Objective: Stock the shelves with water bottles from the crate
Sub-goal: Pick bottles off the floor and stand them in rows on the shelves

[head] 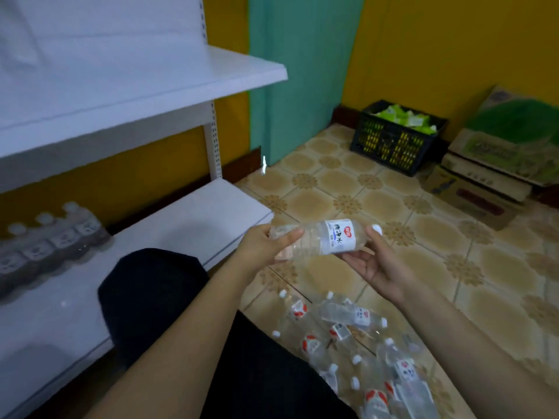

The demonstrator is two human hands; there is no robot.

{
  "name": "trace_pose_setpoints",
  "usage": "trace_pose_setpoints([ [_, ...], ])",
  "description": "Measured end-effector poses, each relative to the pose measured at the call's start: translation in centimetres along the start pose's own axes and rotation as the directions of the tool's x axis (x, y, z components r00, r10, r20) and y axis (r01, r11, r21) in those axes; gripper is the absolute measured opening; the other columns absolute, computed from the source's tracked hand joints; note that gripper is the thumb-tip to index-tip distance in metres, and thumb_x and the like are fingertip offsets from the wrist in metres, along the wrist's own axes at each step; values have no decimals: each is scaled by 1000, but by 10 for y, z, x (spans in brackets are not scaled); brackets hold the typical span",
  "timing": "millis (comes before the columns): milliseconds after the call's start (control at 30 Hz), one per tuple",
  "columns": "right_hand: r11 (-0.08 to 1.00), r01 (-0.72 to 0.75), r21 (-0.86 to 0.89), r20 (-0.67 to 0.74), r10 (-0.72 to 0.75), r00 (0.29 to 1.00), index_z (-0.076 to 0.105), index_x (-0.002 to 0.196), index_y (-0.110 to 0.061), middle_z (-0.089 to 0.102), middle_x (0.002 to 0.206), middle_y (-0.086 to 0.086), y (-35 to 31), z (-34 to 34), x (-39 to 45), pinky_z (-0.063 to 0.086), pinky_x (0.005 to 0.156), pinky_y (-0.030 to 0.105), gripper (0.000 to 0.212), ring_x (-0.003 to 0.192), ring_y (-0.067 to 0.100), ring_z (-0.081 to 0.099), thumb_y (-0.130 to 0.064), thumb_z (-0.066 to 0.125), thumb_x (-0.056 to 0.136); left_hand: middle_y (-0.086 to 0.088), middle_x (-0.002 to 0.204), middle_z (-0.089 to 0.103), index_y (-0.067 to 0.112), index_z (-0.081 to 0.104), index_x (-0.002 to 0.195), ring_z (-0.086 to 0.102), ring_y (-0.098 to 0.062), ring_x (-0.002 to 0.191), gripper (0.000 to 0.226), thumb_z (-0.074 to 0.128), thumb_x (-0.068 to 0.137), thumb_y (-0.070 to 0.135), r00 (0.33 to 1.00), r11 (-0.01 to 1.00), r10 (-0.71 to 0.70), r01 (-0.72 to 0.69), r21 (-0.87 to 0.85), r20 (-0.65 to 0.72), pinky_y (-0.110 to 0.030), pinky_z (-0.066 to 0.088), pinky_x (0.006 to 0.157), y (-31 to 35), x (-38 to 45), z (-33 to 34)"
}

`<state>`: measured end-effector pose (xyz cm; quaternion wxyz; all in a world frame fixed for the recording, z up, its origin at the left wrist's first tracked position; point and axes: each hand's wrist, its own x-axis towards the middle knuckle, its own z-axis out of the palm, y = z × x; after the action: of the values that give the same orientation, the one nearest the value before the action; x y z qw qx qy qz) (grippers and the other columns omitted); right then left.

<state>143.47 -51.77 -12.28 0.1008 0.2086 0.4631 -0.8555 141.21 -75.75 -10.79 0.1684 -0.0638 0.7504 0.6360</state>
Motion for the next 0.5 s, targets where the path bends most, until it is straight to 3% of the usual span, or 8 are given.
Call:
trace_pose_setpoints([
  [100, 998, 24, -59, 121, -17, 993, 54, 120, -6, 74, 90, 18, -9, 64, 4, 61, 63, 33, 35, 81, 29, 74, -33, 51, 98, 0, 93, 75, 15, 71, 104, 70, -3, 75, 36, 80, 77, 38, 991, 986, 126, -122, 116, -31, -19, 57, 62, 23, -30, -57],
  [167, 992, 21, -123, 200, 5, 980, 56, 116, -7, 73, 93, 19, -10, 110, 2, 62, 65, 35, 34, 84, 29, 73, -36, 52, 98, 6, 89, 73, 22, 71, 101, 70, -3, 79, 30, 80, 77, 38, 979, 974, 175, -158, 160, -102, -21, 59, 67, 34, -53, -95],
  [233, 981, 26, -194, 290, 32, 956, 59, 112, -8, 71, 100, 21, -5, 155, -4, 62, 71, 37, 36, 91, 31, 72, -39, 51, 97, 12, 93, 71, 27, 69, 103, 67, 0, 84, 36, 81, 73, 44, 959, 949, 234, -189, 253, -161, -21, 58, 71, 39, -77, -136],
  [333, 955, 83, -286, 449, 57, 892, 65, 114, -10, 72, 107, 18, 10, 219, -14, 61, 75, 38, 37, 95, 32, 71, -39, 48, 98, 22, 106, 62, 30, 63, 114, 58, 5, 94, 63, 80, 61, 59, 937, 857, 281, -148, 494, -208, -16, 47, 79, 39, -116, -197],
  [400, 918, 148, -367, 554, 89, 827, 64, 122, -11, 71, 112, 17, 29, 265, -20, 60, 80, 40, 39, 99, 32, 70, -38, 47, 99, 17, 115, 61, 27, 61, 124, 56, -1, 105, 82, 78, 55, 69, 939, 786, 272, -89, 612, -212, -23, 47, 90, 24, -141, -242],
  [500, 833, 256, -490, 673, 175, 718, 63, 125, -10, 70, 116, 13, 79, 334, -28, 56, 90, 43, 42, 106, 30, 68, -38, 47, 98, 14, 123, 60, 27, 56, 129, 55, -1, 104, 84, 82, 59, 64, 947, 729, 181, 51, 682, -264, -19, 43, 85, -17, -172, -305],
])
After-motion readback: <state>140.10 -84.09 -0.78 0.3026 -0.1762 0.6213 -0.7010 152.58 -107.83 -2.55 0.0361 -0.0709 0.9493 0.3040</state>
